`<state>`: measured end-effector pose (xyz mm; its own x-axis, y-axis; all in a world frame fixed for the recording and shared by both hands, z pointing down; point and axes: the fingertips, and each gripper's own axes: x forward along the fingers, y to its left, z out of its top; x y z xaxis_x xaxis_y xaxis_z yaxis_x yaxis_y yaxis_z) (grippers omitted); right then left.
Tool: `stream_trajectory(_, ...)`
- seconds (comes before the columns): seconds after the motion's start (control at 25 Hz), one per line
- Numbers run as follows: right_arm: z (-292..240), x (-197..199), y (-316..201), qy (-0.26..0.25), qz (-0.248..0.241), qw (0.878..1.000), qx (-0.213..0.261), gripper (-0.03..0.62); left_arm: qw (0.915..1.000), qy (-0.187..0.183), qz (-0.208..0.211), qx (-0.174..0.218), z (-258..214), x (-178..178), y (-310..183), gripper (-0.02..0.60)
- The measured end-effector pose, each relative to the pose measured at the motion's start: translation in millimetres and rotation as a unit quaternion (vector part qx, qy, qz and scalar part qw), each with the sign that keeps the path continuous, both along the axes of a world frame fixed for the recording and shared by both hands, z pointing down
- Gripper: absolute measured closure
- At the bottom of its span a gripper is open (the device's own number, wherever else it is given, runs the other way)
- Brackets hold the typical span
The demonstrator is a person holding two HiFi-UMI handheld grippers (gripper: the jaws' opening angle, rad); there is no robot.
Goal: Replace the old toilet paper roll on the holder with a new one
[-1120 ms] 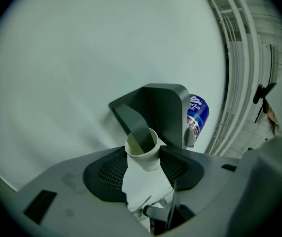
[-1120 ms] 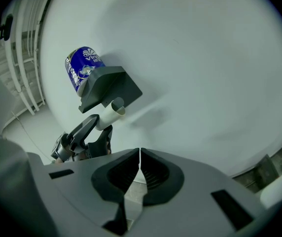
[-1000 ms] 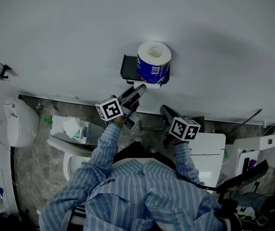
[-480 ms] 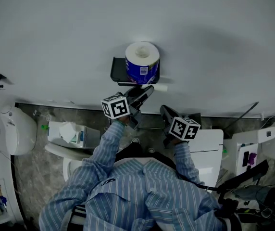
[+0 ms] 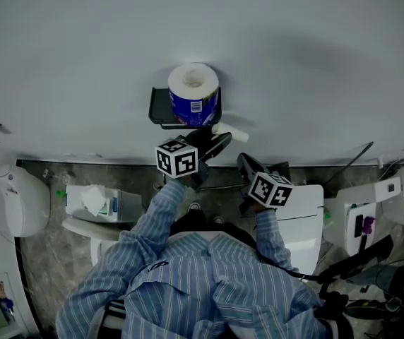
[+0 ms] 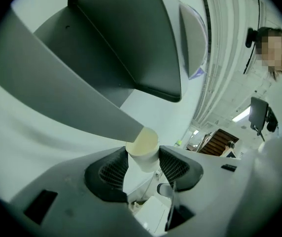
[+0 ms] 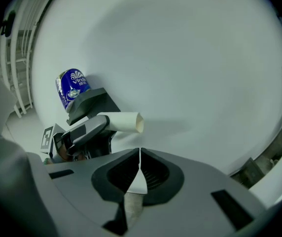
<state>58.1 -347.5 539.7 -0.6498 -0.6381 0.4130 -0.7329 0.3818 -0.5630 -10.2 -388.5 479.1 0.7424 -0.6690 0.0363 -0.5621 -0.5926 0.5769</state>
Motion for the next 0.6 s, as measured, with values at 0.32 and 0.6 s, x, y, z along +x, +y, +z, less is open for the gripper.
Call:
stream_trajectory(0.32, -39, 2, -11, 0.018, 0.014, 0.995, 0.1, 0.582, 0.999, -0.043, -0.012, 0.0, 9, -13, 17, 0.383)
stream_trajectory(0.6, -87, -12, -17, 0.0, -0.022, 0.98, 0.197, 0.58, 0.9984, -0.035, -0.042, -0.012, 16, -33, 30, 0.404)
